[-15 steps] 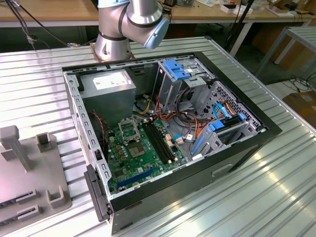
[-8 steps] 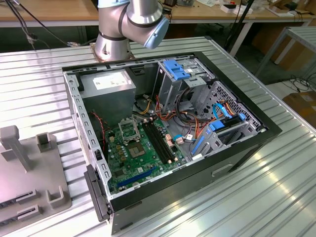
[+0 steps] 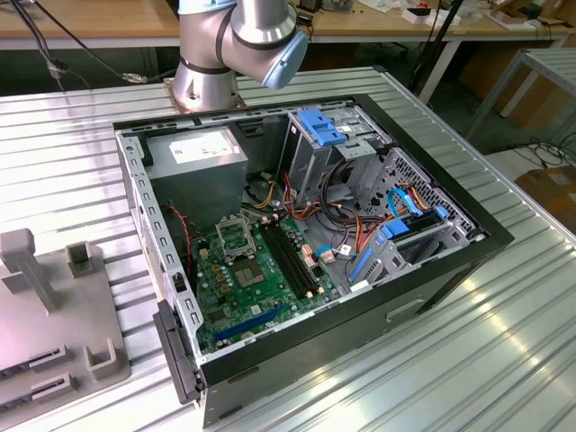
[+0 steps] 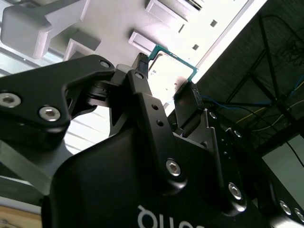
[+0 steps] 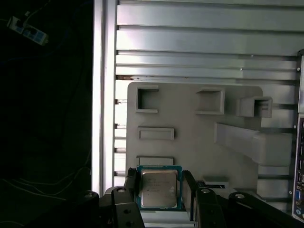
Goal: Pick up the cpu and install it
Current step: 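Pick up the cpu and move it towards the insertion slot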
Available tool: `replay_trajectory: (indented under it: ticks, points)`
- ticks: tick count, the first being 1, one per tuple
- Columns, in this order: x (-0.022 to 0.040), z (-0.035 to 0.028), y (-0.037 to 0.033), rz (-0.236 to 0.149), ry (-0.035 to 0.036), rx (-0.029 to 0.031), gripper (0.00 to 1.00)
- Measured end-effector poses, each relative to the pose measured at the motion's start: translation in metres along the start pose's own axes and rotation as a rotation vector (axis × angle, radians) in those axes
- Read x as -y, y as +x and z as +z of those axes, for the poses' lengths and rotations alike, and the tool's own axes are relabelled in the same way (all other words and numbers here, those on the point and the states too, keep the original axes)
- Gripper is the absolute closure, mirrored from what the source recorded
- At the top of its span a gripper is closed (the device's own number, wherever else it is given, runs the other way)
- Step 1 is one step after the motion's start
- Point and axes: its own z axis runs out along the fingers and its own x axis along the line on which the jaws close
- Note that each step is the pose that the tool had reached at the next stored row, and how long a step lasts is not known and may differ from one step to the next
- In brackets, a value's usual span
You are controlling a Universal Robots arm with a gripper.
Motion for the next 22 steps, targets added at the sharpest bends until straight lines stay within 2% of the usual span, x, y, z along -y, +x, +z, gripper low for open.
replay_trajectory:
  ticks: [22]
  points:
    - [0.0000,-0.0096,-0.0004,0.000,-0.0001,0.0001,0.53]
